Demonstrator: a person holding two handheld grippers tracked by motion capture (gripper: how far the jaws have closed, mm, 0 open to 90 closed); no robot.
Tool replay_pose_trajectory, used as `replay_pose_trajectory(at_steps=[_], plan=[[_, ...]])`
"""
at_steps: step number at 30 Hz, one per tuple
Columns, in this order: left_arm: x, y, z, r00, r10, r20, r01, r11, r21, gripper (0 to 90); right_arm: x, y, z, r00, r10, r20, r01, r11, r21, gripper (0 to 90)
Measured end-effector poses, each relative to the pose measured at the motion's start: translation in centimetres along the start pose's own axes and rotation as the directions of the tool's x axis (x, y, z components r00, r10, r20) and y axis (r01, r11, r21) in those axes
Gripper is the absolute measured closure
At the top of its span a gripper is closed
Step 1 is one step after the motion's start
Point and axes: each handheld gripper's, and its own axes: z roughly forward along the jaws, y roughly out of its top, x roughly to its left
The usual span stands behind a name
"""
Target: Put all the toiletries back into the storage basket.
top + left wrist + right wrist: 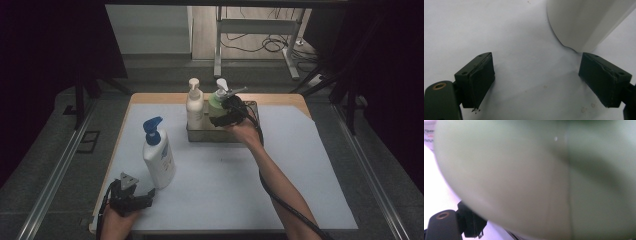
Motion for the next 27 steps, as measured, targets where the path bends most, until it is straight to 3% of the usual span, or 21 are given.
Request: replay_pose_trajectory(at_steps=[12, 18, 27], plan=[[0.0, 0.0, 0.0, 1.0000, 0.000, -0.001, 0.000, 1.0000, 0.000, 13.1, 0.2, -0.4, -0.5, 0.9991, -0.039, 0.019, 0.039, 0.999, -0.024, 9.9], [0.0, 0.0, 0.0, 1.0000, 0.000, 0.000, 0.000, 1.0000, -0.001, 13.1, 0.2, -0.9, -1.4, 0.9995, -0.030, 0.004, 0.030, 0.999, -0.033, 10.0], [0.0, 0.0, 0.0, 1.0000, 0.000, 0.000, 0.000, 1.0000, -0.001, 13.1, 0.0, -2.0, -3.0, 0.9981, -0.055, -0.028, 0.054, 0.998, -0.046, 13.1]])
